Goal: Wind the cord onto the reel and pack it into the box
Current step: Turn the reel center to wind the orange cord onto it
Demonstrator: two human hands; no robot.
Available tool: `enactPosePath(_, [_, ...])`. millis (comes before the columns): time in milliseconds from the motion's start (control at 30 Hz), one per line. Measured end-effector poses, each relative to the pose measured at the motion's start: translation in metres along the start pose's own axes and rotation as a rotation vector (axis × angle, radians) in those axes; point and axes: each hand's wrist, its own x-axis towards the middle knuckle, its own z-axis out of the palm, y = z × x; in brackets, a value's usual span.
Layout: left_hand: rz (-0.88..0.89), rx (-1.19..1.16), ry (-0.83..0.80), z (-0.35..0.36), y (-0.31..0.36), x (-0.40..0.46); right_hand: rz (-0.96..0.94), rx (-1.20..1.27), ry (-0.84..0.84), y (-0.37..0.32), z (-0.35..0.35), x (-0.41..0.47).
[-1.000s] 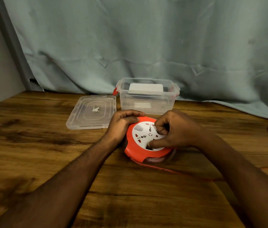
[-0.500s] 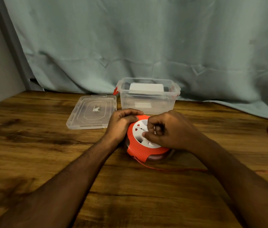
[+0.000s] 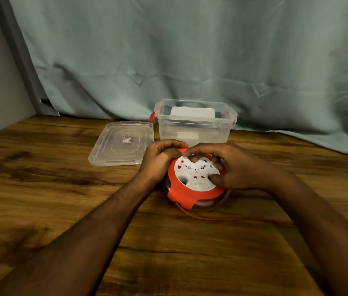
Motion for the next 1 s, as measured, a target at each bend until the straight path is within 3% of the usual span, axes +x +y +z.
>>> enactPosePath(233, [0.025, 0.018, -0.049, 0.001, -0.003, 0.0, 0.049, 0.148, -0.043, -0.003, -0.005, -0.005])
enactPosePath(700, [-0.017, -0.007, -0.017, 0.002, -0.007, 0.005, 0.145, -0.118, 0.095, -0.017, 0.002, -0.005])
enactPosePath(1000, [-0.03, -0.014, -0.008, 0.004, -0.003, 0.003, 0.074, -0.129, 0.209, -0.022, 0.017, 0.0])
